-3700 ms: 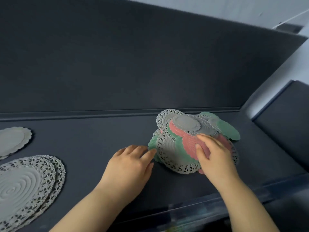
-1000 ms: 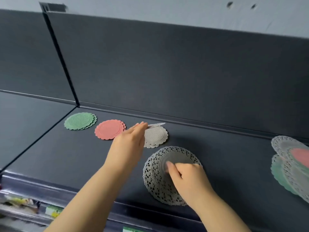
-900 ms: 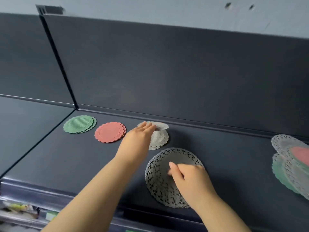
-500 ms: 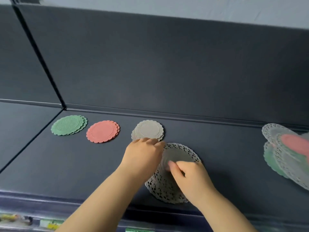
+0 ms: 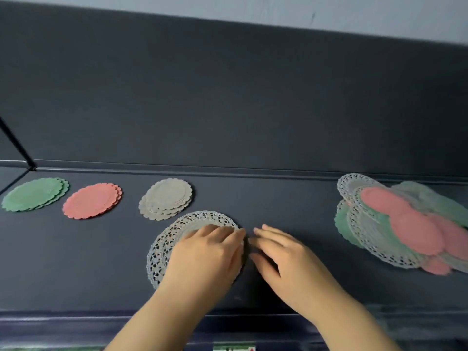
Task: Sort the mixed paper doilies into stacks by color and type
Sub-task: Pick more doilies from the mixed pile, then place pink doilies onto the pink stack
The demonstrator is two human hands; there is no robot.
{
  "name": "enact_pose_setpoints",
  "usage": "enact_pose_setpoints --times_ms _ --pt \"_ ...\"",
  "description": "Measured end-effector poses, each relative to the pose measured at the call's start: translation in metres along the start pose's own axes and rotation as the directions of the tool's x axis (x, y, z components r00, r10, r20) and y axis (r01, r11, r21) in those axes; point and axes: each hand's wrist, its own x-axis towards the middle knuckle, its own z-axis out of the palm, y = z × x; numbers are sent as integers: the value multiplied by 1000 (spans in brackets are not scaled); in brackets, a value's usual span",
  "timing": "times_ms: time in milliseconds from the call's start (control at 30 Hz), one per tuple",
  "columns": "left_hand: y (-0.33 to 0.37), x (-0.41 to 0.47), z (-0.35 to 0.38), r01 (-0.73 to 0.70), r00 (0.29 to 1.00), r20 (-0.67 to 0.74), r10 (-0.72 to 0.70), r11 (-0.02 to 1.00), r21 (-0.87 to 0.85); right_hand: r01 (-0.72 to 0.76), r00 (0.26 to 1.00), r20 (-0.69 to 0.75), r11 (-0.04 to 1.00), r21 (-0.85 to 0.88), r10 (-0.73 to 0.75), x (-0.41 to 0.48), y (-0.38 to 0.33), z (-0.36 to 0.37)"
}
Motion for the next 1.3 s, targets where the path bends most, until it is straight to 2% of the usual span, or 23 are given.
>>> enact_pose_setpoints --times_ms 167,300,433,567,667,800,867,967,1067,1133,1200,1300 --pt "70 30 29 -3 1000 9 3 1000 8 -24 999 -30 1000 -12 24 -33 65 -38" --pt "156 60 60 -10 998 60 11 1000 -8 -98 990 -99 995 7 98 -75 140 -90" --pt "240 93 91 -56 992 110 61 997 -47 -197 944 -254 978 71 208 -121 223 -139" --pt "283 121 105 -69 993 88 74 996 -56 -299 906 -296 952 63 304 -142 281 -171" --pt "299 135 122 -27 996 83 30 999 -36 -327 916 -226 943 56 331 -149 307 -180" --pt "311 148 156 138 949 276 -152 988 68 -322 946 57 946 40 320 -159 323 -167" --pt "311 153 166 150 923 334 -192 977 150 -329 942 76 944 9 327 -157 324 -163" --pt "310 157 170 158 916 339 -216 969 190 -319 947 26 945 -73 321 -151 325 -161" --pt "315 156 161 129 946 270 -182 971 203 -281 954 29 920 -275 300 -145 319 -159" --pt "318 151 159 52 987 144 -77 984 169 -274 950 39 886 -375 310 -142 312 -161" --pt "319 144 159 28 999 17 -31 992 120 -261 955 5 854 -449 295 -140 307 -158" --pt "318 137 156 157 985 -68 -156 988 5 -285 949 -32 810 -513 313 -136 298 -154"
